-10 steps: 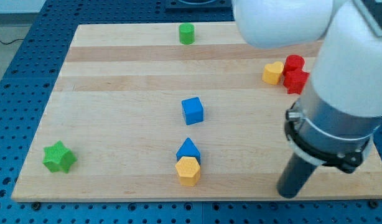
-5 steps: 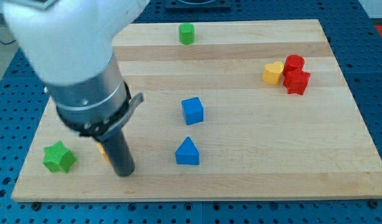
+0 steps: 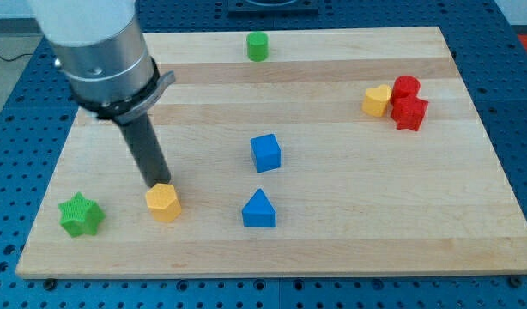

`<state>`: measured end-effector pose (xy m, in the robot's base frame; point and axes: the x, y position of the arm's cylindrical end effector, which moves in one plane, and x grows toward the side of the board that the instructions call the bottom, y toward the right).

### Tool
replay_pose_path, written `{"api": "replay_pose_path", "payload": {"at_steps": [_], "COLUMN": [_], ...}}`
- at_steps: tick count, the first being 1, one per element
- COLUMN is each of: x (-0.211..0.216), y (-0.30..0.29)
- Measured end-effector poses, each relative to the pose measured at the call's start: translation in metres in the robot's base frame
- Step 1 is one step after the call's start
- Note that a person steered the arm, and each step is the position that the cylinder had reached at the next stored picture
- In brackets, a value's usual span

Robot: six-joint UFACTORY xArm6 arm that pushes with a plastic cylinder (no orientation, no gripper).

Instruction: Move the yellow hexagon to the top left of the blue cube

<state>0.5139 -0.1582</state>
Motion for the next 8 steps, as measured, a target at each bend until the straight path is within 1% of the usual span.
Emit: {"api": "replay_pose_path", "payload": {"at_steps": [1,2,3,4,5,6,8], "x": [0.041,0.079,0.089,0.066,0.042,0.021,-0.047], "y": [-0.004,0.006,0.042,0.084,0.097,0.097,0.097]}}
